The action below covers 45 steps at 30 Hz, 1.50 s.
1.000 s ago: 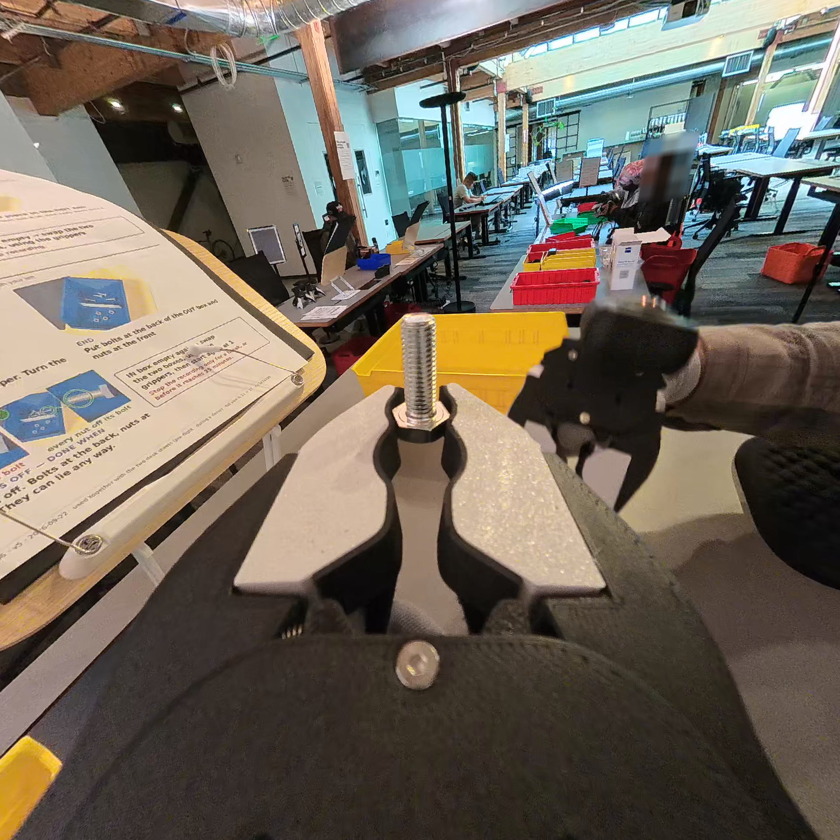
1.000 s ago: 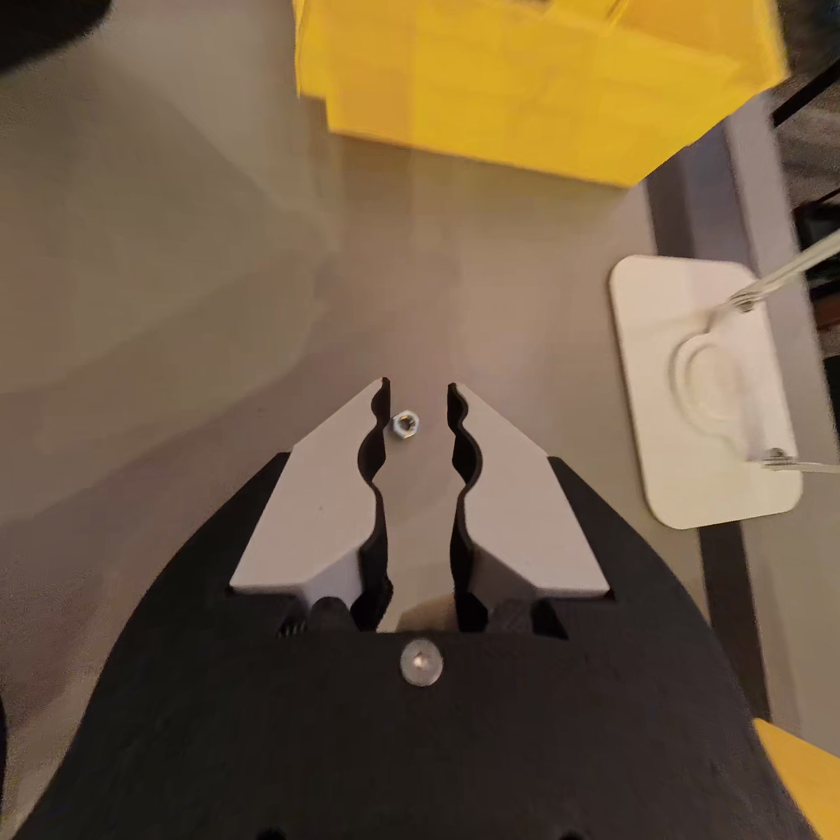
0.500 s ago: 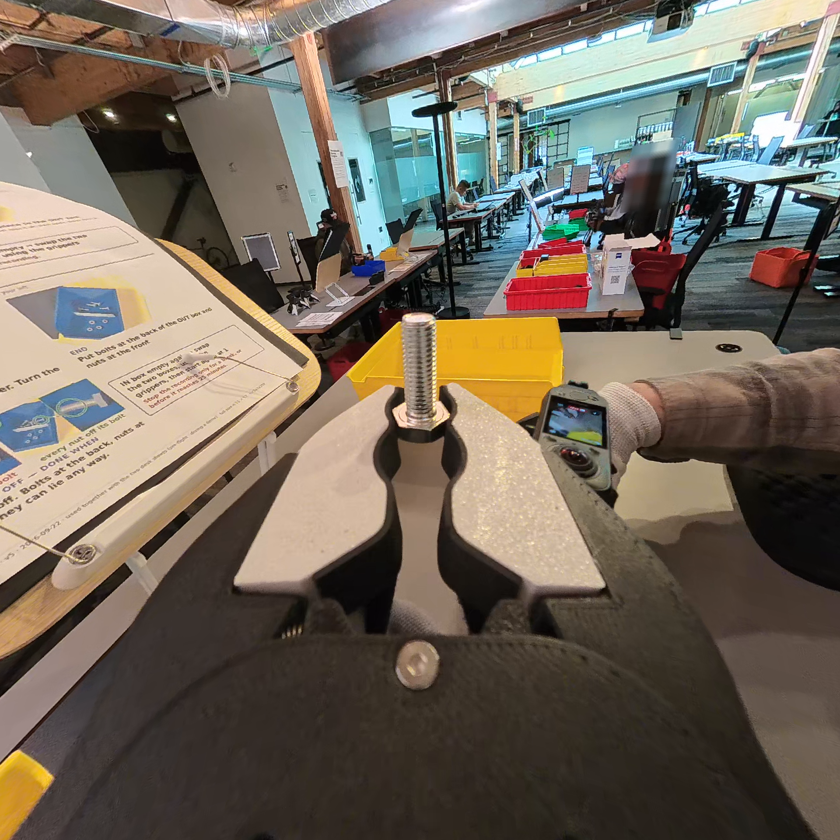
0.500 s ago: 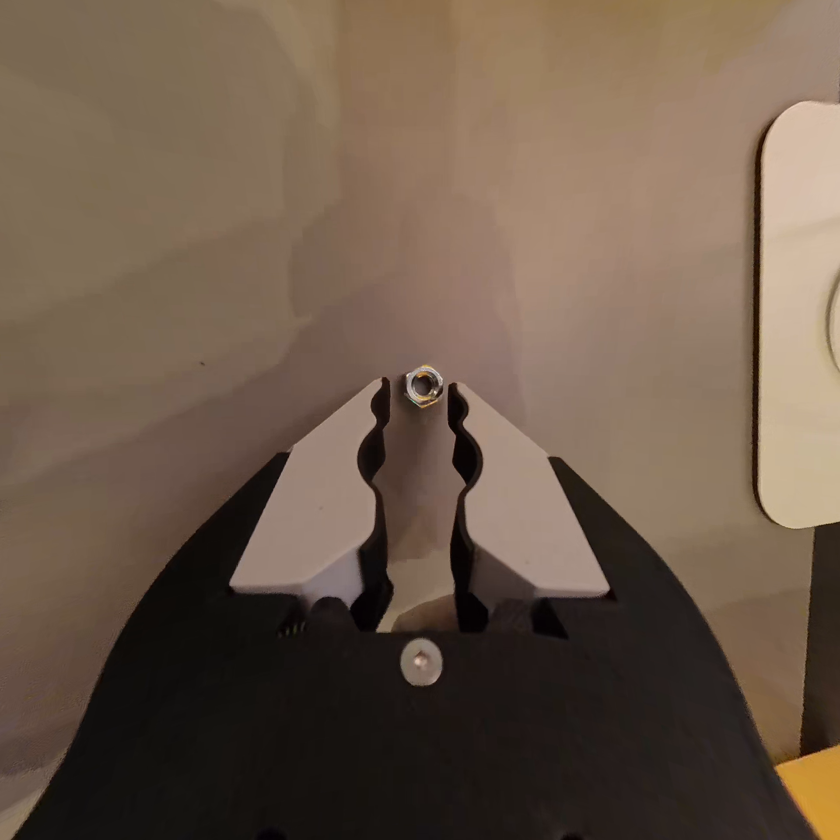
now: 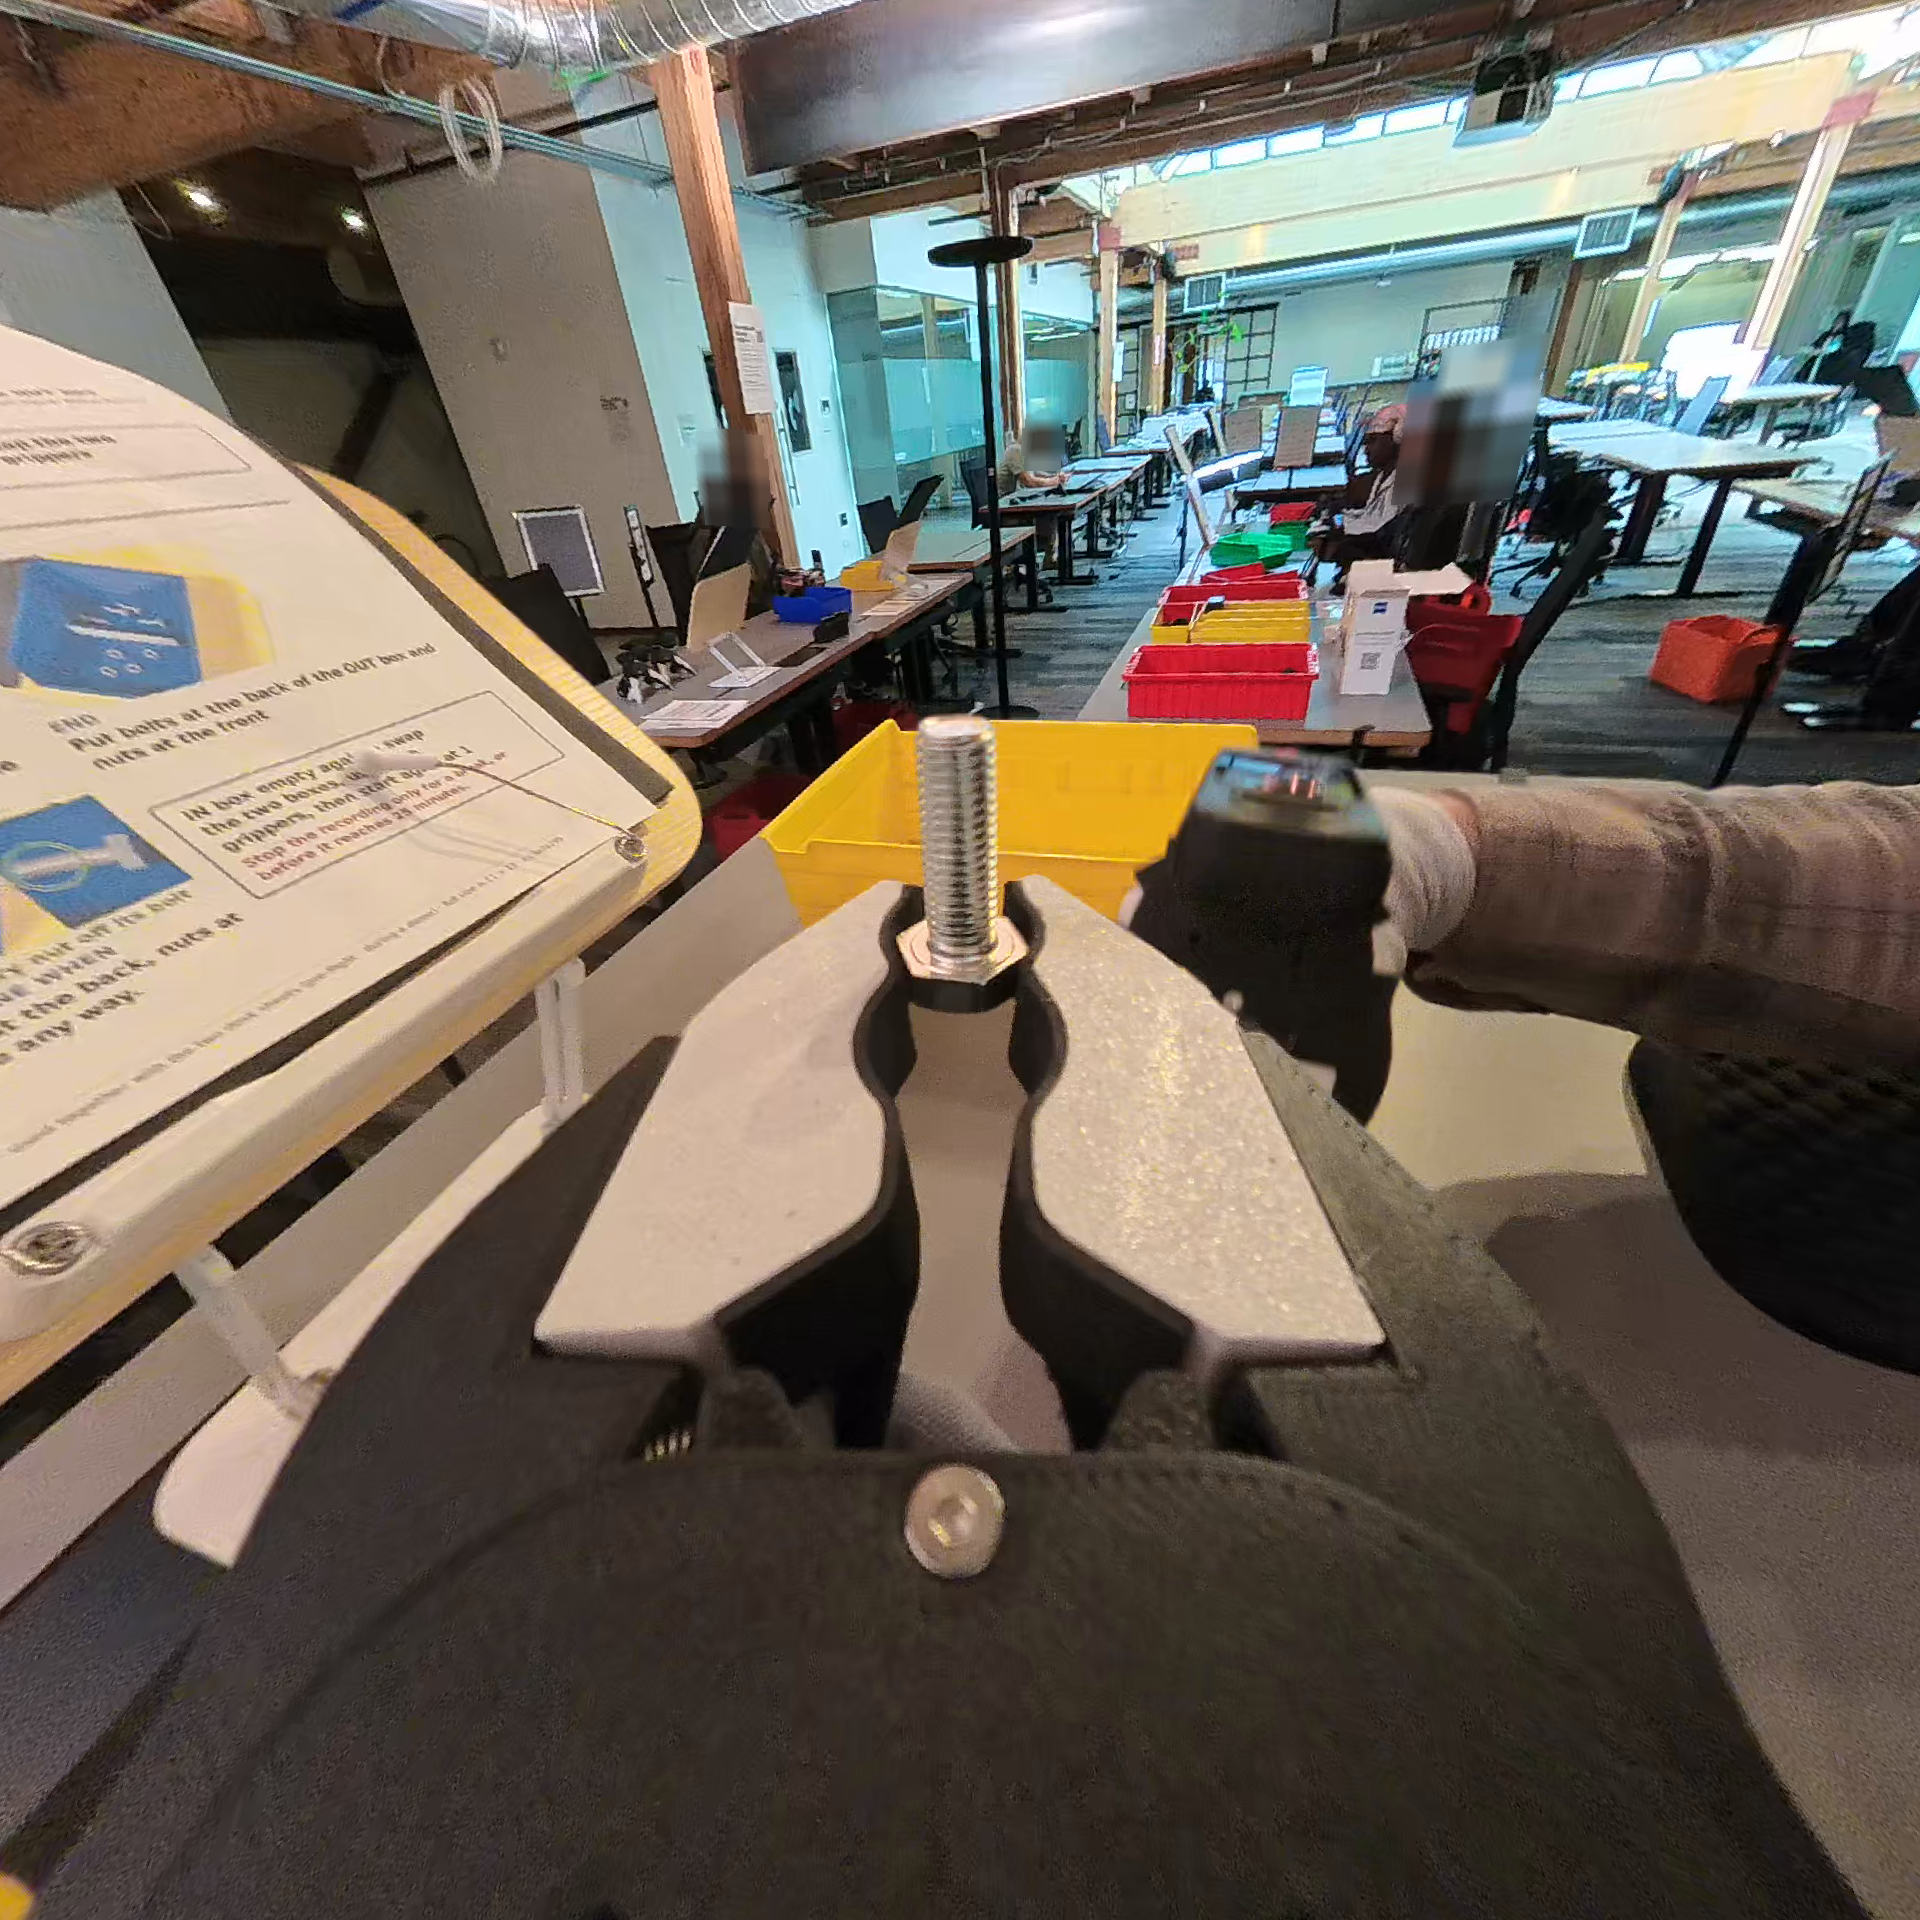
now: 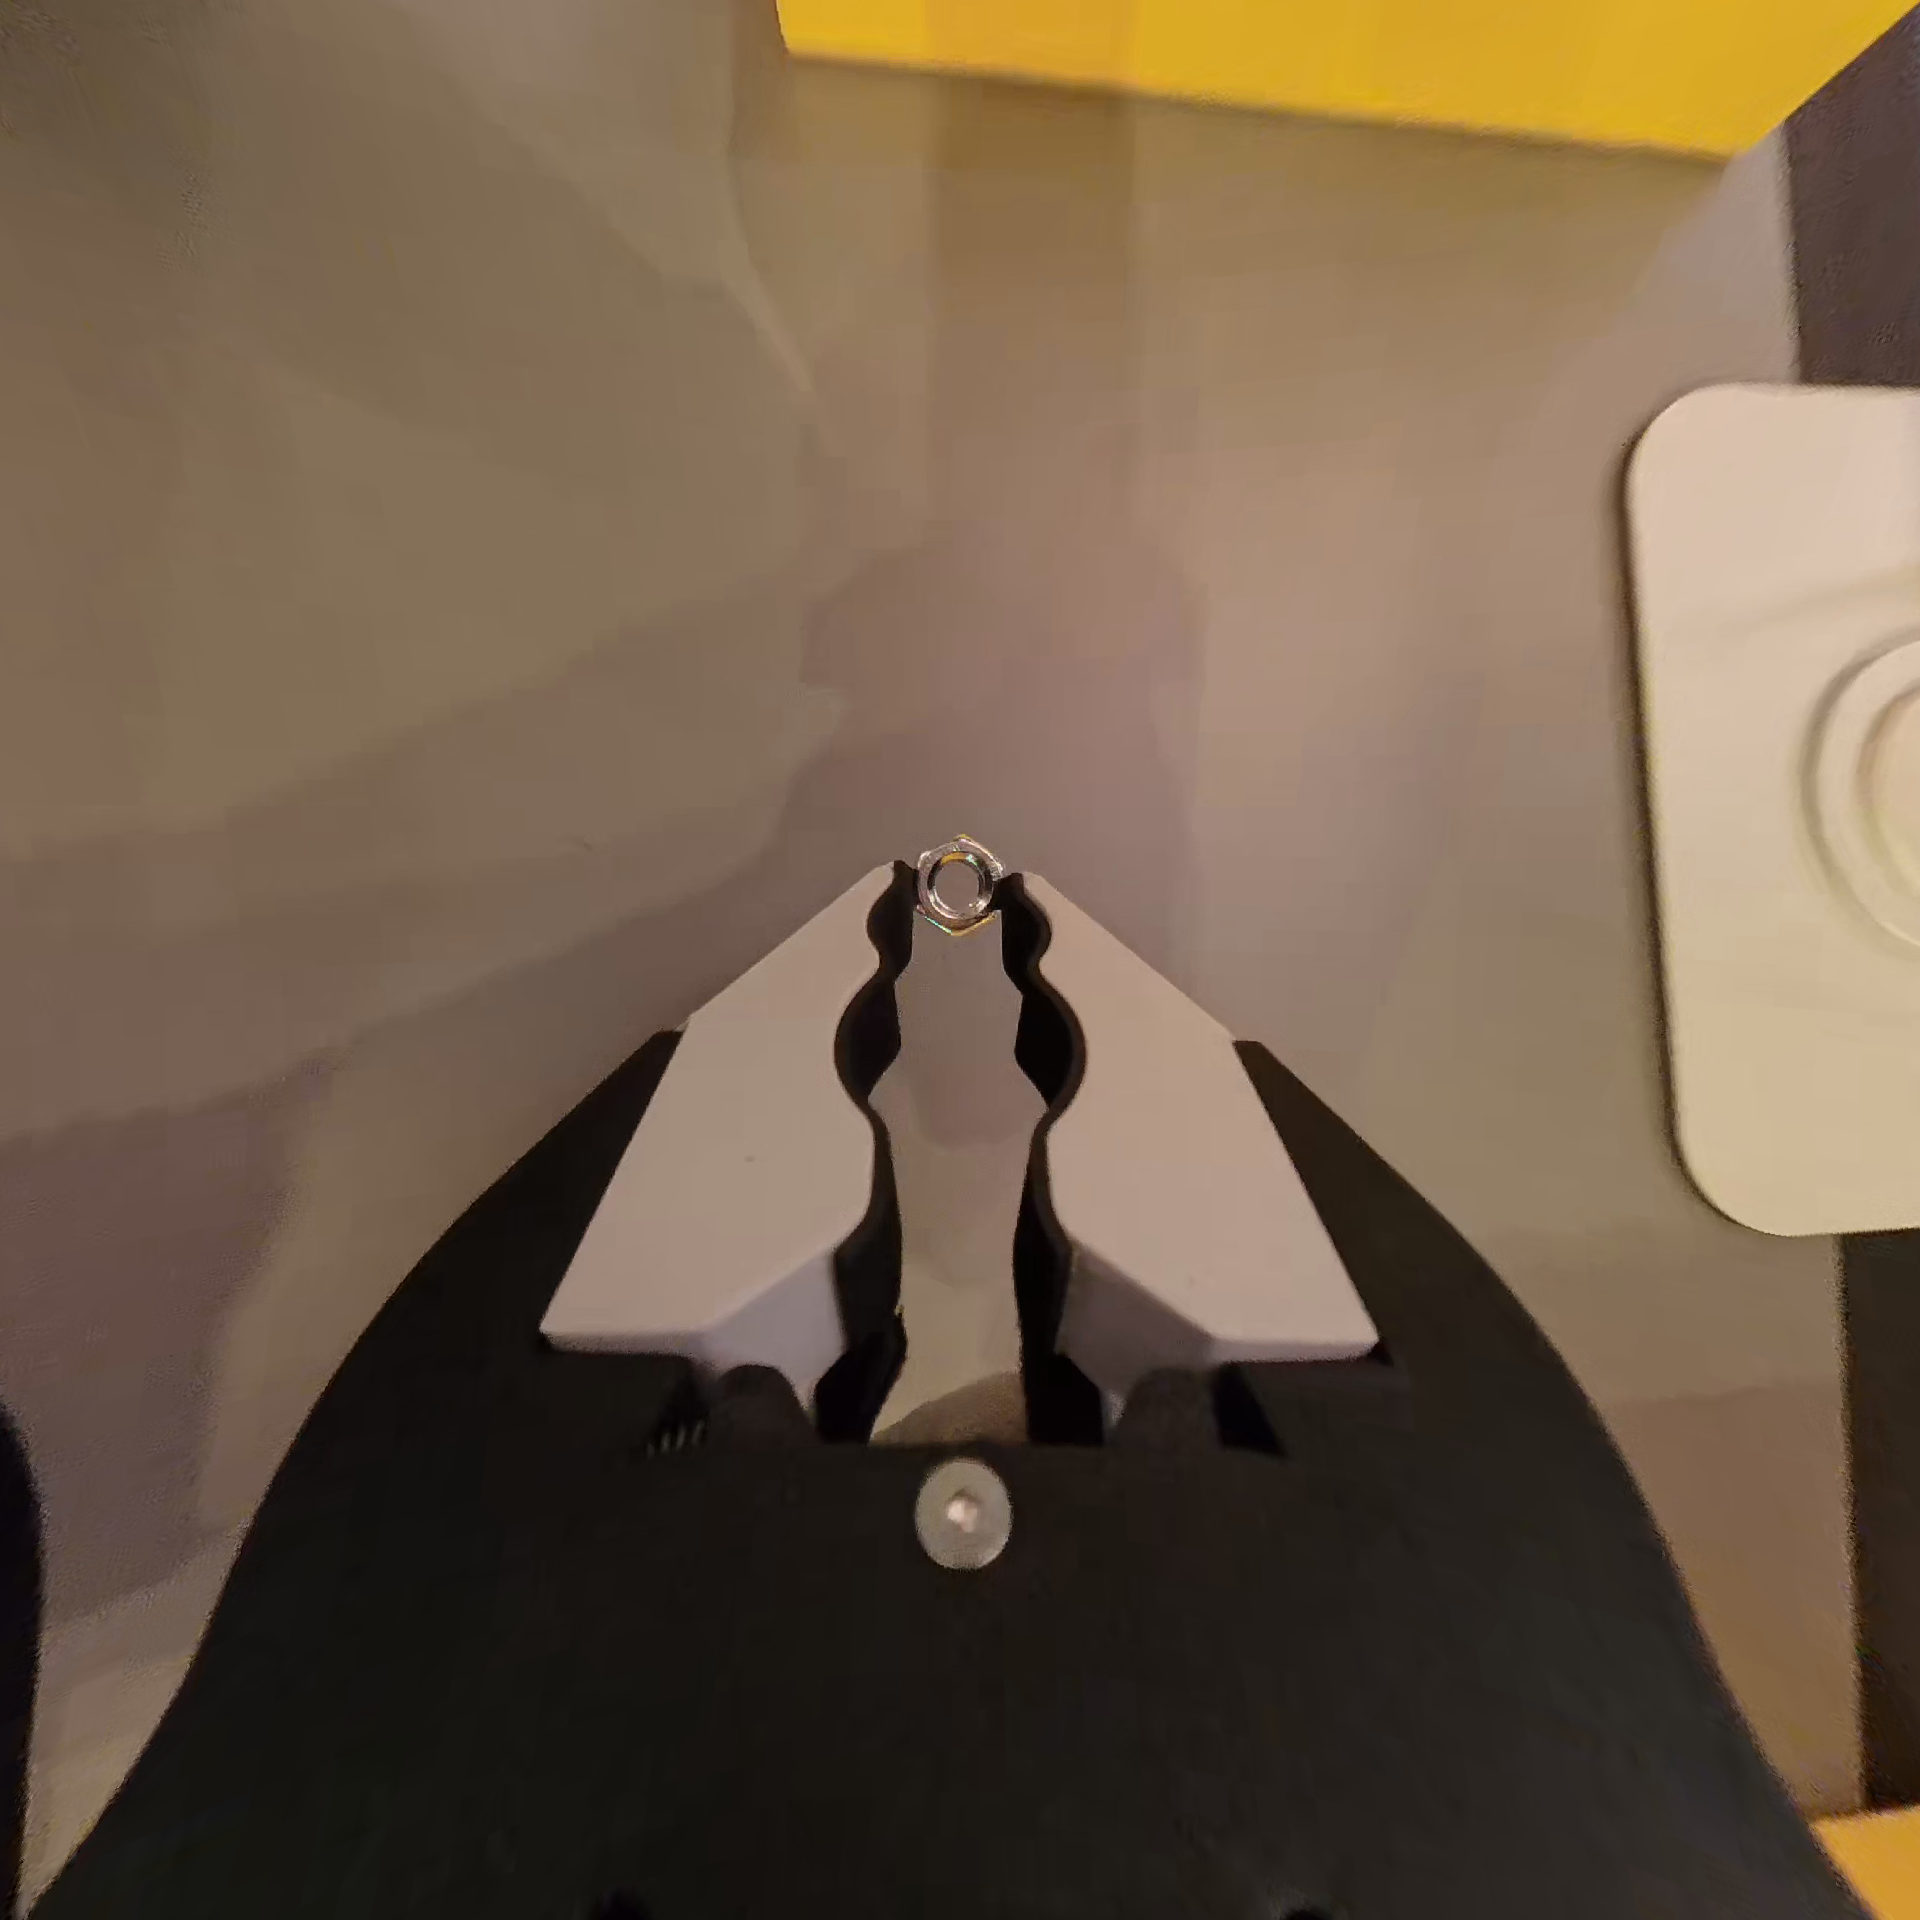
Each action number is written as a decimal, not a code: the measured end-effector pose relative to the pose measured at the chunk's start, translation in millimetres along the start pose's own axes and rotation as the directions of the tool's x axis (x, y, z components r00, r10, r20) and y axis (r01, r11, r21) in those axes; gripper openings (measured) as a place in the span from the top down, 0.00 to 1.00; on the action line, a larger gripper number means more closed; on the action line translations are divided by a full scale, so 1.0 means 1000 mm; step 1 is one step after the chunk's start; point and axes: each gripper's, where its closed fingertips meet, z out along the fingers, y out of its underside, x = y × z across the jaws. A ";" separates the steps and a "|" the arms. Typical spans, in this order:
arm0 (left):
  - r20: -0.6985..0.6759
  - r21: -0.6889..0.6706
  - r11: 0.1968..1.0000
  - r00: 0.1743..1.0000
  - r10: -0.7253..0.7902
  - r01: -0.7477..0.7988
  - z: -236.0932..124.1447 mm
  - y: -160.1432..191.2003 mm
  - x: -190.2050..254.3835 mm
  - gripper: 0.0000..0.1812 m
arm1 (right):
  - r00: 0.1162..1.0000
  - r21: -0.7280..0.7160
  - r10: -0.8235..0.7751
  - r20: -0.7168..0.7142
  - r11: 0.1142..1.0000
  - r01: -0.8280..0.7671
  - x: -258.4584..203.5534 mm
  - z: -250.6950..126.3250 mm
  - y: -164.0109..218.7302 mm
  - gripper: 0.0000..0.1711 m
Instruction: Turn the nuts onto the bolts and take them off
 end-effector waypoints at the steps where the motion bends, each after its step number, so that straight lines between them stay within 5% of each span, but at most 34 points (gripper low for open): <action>1: -0.005 0.001 1.000 1.000 -0.011 0.011 0.002 0.002 0.000 0.92 | 1.000 0.024 -0.005 -0.003 1.000 0.005 0.001 -0.013 -0.007 0.91; 12: -0.039 -0.086 0.996 0.999 -0.020 0.016 0.015 0.029 0.004 0.92 | 0.963 0.249 -0.177 -0.205 0.942 0.226 0.011 -0.144 -0.106 0.91; 26: -0.187 -0.040 0.999 0.982 0.006 -0.013 0.051 0.048 0.054 0.92 | 0.953 0.331 -0.174 -0.248 0.909 0.252 0.000 -0.158 -0.097 0.91; 45: -0.262 -0.060 0.995 0.961 -0.090 0.077 0.076 0.091 0.081 0.92 | 0.982 0.171 -0.113 -0.151 0.976 0.138 0.005 -0.128 -0.058 0.91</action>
